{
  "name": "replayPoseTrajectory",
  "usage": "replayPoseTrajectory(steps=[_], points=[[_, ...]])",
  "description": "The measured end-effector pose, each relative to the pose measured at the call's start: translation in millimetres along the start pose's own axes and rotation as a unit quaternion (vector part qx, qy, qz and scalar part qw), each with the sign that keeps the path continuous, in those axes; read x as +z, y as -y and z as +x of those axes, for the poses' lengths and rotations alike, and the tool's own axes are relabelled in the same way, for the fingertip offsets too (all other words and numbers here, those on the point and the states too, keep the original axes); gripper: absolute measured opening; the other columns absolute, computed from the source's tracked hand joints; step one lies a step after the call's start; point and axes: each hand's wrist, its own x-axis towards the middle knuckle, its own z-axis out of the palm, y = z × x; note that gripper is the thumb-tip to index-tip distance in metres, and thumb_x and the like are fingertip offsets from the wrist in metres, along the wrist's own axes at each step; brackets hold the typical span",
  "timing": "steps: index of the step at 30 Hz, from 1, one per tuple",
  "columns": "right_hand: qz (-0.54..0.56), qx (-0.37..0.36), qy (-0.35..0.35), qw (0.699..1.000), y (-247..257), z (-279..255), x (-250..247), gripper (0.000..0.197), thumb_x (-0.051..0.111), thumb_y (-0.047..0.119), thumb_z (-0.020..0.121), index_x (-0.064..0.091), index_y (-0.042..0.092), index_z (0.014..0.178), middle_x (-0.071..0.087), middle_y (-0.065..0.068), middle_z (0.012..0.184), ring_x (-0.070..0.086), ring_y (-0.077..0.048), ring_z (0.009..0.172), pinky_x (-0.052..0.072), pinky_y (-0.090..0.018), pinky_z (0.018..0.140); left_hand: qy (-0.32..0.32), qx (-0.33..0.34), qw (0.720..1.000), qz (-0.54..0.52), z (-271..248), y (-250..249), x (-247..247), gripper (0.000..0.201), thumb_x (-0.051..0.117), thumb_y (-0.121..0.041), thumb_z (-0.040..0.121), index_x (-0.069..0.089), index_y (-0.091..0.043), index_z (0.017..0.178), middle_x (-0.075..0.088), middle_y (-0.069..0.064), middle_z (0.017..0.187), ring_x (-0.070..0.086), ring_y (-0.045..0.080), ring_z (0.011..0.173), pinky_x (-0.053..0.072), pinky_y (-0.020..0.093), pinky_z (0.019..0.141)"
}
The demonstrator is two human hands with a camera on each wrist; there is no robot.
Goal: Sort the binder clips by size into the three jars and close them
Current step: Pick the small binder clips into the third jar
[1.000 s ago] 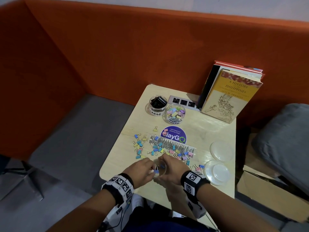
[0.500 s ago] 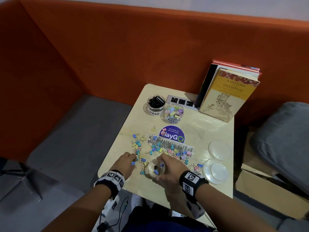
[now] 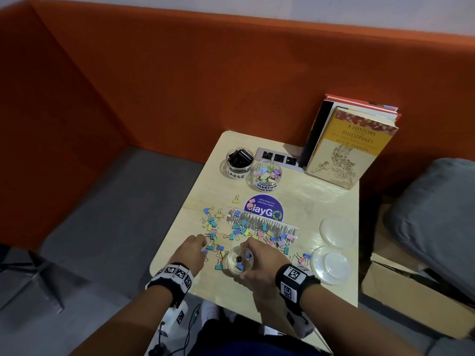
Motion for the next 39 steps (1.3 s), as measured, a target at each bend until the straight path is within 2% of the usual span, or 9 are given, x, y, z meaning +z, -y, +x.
replayPoseTrajectory(steps=[7,13,16,20,25,28,32,35,39], points=[[0.010,-0.003,0.005,1.000,3,-3,-2,0.069,0.077,0.056,0.063,0.042,0.037,0.121,0.060,0.010,0.120,0.058,-0.017,0.103,0.051,-0.034,0.087,0.012,-0.037,0.999,0.036,6,-4,-5,0.019,0.057,-0.020,0.097,0.064,-0.014,0.114,0.068,0.009,0.111,0.064,0.026,0.101,0.053,0.032,0.085],[0.018,-0.016,0.000,1.000,1,-4,-1,0.072,0.061,0.073,0.051,0.040,0.043,0.113,0.060,0.014,0.113,0.057,-0.012,0.093,0.050,-0.031,0.080,0.010,-0.028,0.999,0.039,6,-7,-5,0.025,0.053,-0.019,0.098,0.062,-0.014,0.120,0.066,0.010,0.116,0.063,0.028,0.105,0.052,0.032,0.085],[0.018,-0.015,0.004,1.000,1,-3,-1,0.073,0.062,0.071,0.051,0.041,0.042,0.115,0.060,0.013,0.114,0.057,-0.012,0.093,0.051,-0.031,0.081,0.013,-0.002,1.000,0.022,2,-2,-1,0.024,0.056,-0.021,0.096,0.060,-0.019,0.119,0.061,0.007,0.117,0.060,0.025,0.106,0.051,0.033,0.088],[0.014,-0.015,0.011,1.000,0,-2,-2,0.072,0.069,0.065,0.056,0.041,0.039,0.117,0.060,0.012,0.116,0.057,-0.014,0.096,0.050,-0.031,0.082,0.043,0.029,0.998,0.033,-3,3,3,0.037,0.062,-0.017,0.089,0.057,-0.026,0.124,0.054,0.003,0.118,0.056,0.023,0.109,0.047,0.031,0.092],[-0.001,-0.015,0.005,1.000,-1,0,-1,0.069,0.078,0.053,0.066,0.042,0.035,0.122,0.059,0.008,0.122,0.058,-0.017,0.103,0.049,-0.031,0.084,0.041,0.034,0.997,0.054,-2,1,3,0.026,0.059,-0.021,0.094,0.060,-0.024,0.120,0.057,0.002,0.120,0.057,0.022,0.109,0.047,0.031,0.093],[-0.002,-0.017,0.007,1.000,-1,0,-1,0.070,0.079,0.053,0.066,0.042,0.034,0.122,0.059,0.008,0.123,0.058,-0.018,0.104,0.050,-0.031,0.085,0.027,0.058,0.997,0.051,-7,-1,-1,0.024,0.057,-0.031,0.095,0.059,-0.022,0.117,0.055,0.000,0.116,0.058,0.021,0.104,0.049,0.031,0.087],[0.003,-0.016,0.007,1.000,-1,0,0,0.067,0.079,0.054,0.064,0.042,0.037,0.118,0.060,0.009,0.121,0.058,-0.016,0.102,0.051,-0.033,0.086,-0.011,0.102,0.994,0.021,-13,-12,-12,0.023,0.058,-0.033,0.093,0.058,-0.024,0.114,0.058,-0.004,0.110,0.060,0.017,0.095,0.050,0.030,0.079],[0.011,-0.018,0.005,1.000,-1,1,1,0.065,0.076,0.058,0.062,0.042,0.038,0.113,0.061,0.010,0.118,0.059,-0.015,0.099,0.053,-0.032,0.085,-0.031,0.152,0.988,-0.007,-17,-28,-20,0.024,0.060,-0.035,0.092,0.060,-0.025,0.113,0.060,-0.007,0.109,0.060,0.016,0.091,0.046,0.026,0.078],[0.021,-0.027,0.002,0.999,-1,0,1,0.059,0.072,0.065,0.059,0.039,0.042,0.104,0.059,0.014,0.103,0.059,-0.012,0.089,0.053,-0.032,0.076,-0.005,0.209,0.978,-0.027,-25,-52,-22,0.027,0.065,-0.035,0.090,0.060,-0.026,0.115,0.061,-0.007,0.111,0.056,0.012,0.092,0.044,0.024,0.081]])
